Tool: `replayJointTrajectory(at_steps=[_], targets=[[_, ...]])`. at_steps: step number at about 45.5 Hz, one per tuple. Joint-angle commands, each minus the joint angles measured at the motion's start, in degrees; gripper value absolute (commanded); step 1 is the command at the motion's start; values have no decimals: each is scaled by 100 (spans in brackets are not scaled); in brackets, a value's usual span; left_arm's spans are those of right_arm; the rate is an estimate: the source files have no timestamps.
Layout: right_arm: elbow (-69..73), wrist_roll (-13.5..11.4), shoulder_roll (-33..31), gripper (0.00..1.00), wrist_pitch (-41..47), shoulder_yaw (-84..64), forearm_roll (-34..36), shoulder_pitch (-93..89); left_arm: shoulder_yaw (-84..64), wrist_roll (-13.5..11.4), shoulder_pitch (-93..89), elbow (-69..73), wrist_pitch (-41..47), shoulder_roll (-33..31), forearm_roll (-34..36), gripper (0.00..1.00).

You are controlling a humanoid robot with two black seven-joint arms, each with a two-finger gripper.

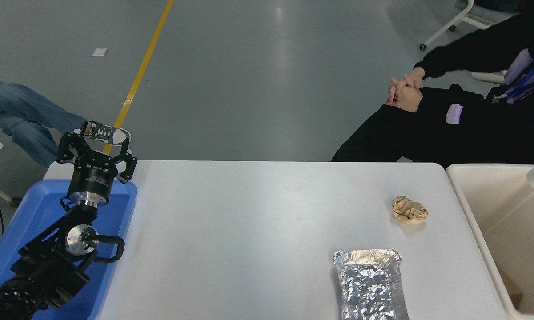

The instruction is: Pick up paper cup place in dustbin

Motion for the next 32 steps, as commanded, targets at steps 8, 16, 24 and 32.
replayJointTrajectory(at_steps=[8, 16, 24, 32], targets=[[-2903, -36, 749, 0, -207, 1779, -617, -2936, -8, 0, 0, -1, -2, -1, 3, 99], [-3711, -28, 1206, 0, -356, 2060, -617, -3815, -8, 0, 0, -1, -2, -1, -5, 99], [-3949, -36, 1418, 0, -567, 2105, -617, -4123, -8, -8, 0, -1, -2, -1, -5, 99], [-4142, -115, 1576, 0, -690, 2105, -609, -4325, -8, 0, 0, -1, -2, -1, -5, 99]])
